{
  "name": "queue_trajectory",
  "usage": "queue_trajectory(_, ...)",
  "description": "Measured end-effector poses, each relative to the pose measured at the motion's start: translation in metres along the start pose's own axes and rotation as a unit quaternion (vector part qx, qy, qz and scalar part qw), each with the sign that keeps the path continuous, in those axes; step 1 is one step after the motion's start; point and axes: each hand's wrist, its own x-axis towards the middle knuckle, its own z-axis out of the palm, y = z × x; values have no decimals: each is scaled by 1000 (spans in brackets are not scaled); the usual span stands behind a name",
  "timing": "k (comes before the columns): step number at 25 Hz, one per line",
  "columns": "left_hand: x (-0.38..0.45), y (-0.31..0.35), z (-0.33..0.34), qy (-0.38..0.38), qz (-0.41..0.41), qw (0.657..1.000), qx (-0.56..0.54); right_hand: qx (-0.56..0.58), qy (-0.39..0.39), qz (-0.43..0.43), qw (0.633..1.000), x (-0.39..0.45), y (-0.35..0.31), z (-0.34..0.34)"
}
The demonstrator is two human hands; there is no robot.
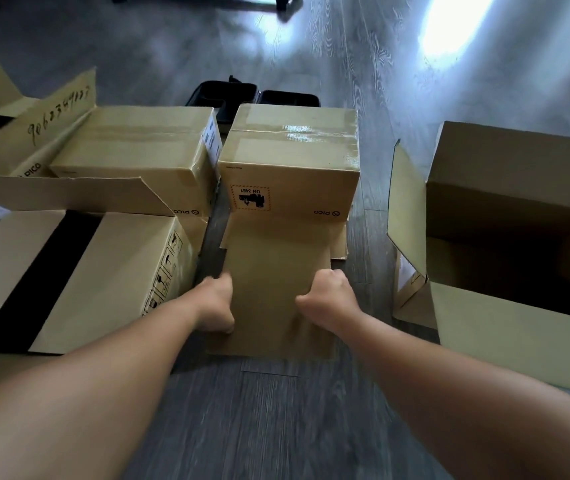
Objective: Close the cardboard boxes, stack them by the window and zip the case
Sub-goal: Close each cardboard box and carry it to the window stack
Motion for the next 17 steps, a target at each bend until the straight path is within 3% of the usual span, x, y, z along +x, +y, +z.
queue_trajectory(9, -52, 7, -57, 165, 44, 985, -36, 19, 90, -98, 991, -18, -40, -65)
queue_trajectory(17, -92, 22, -110, 306, 62, 948, -62, 55, 150, -121, 980, -38, -79, -131)
